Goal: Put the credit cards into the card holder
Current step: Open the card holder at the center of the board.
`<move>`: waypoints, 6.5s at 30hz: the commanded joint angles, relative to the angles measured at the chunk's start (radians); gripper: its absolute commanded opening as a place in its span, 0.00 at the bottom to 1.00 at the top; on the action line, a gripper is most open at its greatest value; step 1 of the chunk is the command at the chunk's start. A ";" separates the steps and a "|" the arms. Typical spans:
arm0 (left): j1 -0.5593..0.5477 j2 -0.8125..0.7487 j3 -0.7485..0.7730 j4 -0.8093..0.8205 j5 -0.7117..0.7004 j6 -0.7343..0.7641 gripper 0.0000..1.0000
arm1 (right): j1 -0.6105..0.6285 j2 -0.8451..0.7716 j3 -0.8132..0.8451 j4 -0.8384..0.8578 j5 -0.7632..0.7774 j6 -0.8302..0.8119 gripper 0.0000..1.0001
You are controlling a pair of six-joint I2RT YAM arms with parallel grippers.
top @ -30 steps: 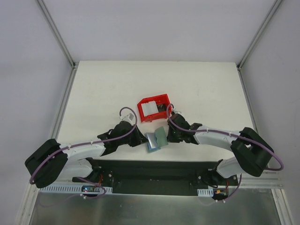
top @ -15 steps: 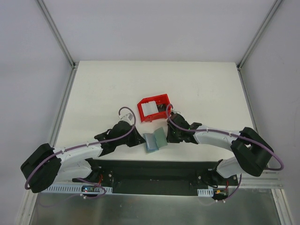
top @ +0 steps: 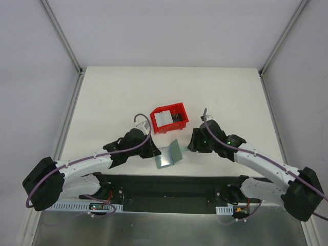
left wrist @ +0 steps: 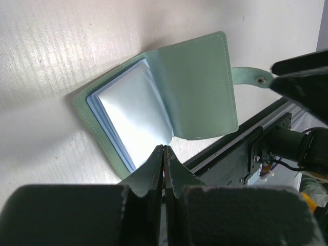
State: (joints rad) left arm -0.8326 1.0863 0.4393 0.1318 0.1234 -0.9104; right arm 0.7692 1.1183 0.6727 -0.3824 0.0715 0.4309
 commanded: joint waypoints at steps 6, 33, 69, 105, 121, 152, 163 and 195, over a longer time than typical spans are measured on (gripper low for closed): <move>-0.013 0.001 0.030 -0.040 -0.008 0.030 0.00 | 0.015 -0.022 0.025 0.048 -0.061 0.014 0.65; -0.017 0.455 0.296 0.129 0.144 0.025 0.17 | 0.157 0.034 0.090 0.070 -0.078 0.022 0.72; -0.014 0.331 0.202 0.085 0.064 0.039 0.17 | 0.154 0.210 0.065 0.175 -0.026 0.055 0.00; 0.265 -0.011 -0.287 0.848 0.252 -0.232 0.79 | 0.157 -0.149 0.306 0.046 -0.044 0.071 0.00; 0.267 0.214 -0.252 1.187 0.355 -0.304 0.76 | 0.157 -0.227 0.271 0.068 -0.061 0.104 0.01; 0.259 0.454 -0.142 1.548 0.440 -0.450 0.66 | 0.156 -0.282 0.231 0.053 -0.029 0.121 0.01; 0.253 -0.134 -0.189 0.525 0.250 -0.125 0.68 | 0.151 -0.207 0.133 0.118 -0.061 0.164 0.00; 0.017 -0.040 -0.217 0.439 0.071 -0.125 0.71 | 0.062 -0.130 -0.358 0.241 -0.084 0.229 0.00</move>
State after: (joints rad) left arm -0.7990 1.0218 0.1329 0.4919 0.2157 -1.0573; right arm 0.8352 0.9798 0.2787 -0.0692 -0.0601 0.7105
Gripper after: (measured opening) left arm 0.709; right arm 0.033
